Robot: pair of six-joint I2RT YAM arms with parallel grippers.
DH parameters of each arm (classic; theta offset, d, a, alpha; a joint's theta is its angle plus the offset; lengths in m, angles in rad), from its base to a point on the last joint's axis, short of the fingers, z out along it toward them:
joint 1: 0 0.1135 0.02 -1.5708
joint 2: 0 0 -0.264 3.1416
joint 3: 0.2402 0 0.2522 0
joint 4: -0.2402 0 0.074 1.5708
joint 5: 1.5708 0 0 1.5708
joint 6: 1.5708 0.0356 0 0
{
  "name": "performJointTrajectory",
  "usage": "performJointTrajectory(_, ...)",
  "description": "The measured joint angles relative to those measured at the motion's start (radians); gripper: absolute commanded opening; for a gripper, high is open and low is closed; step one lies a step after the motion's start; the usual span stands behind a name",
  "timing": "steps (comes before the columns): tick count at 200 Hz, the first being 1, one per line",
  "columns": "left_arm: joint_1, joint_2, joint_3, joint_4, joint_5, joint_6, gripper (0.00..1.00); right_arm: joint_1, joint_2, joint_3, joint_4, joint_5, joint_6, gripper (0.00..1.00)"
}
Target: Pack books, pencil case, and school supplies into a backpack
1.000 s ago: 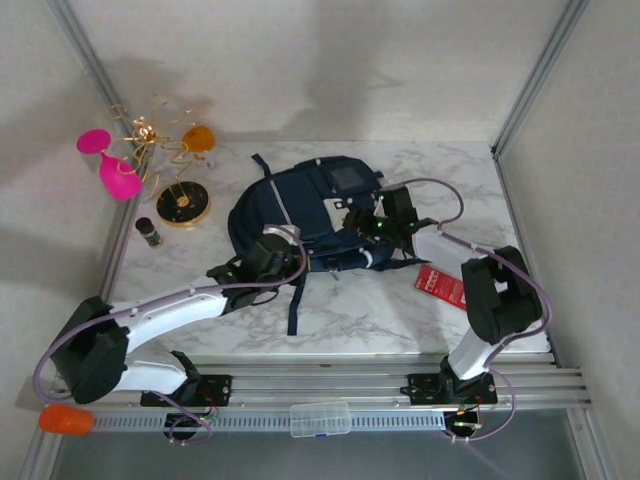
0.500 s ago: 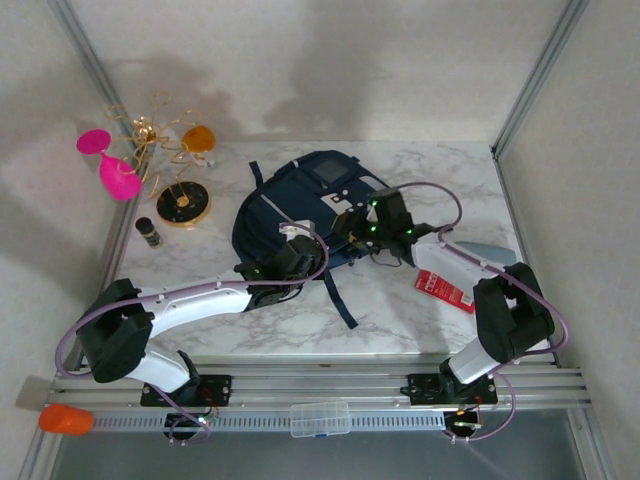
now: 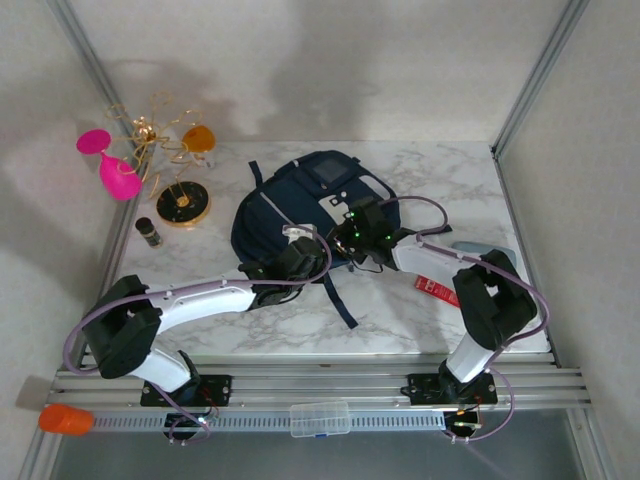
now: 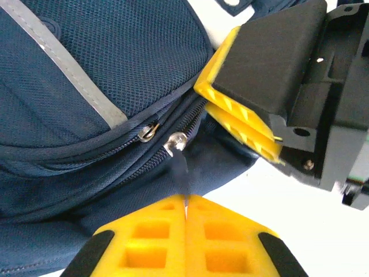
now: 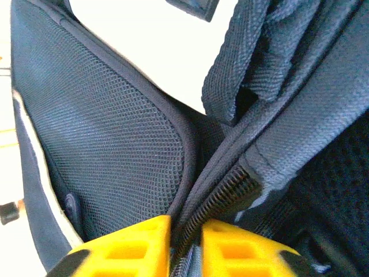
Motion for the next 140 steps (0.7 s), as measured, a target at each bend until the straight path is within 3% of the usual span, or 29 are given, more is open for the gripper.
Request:
performJointTrajectory(36, 0.000, -0.002, 0.000, -0.063, -0.036, 0.014, 0.00, -0.030, 0.005, 0.005, -0.019, 0.033, -0.056, 0.00)
performJointTrajectory(85, 0.035, -0.102, -0.069, -0.154, -0.065, 0.020, 0.00, -0.159, -0.039, 0.005, -0.050, 0.018, -0.200, 0.00)
performJointTrajectory(125, 0.043, -0.095, 0.004, -0.159, -0.023, 0.077, 0.12, -0.174, -0.101, -0.005, -0.045, -0.075, -0.219, 0.00)
performJointTrajectory(140, 0.046, -0.065, 0.075, -0.164, 0.004, 0.096, 0.24, -0.174, -0.127, -0.016, -0.040, -0.119, -0.196, 0.00)
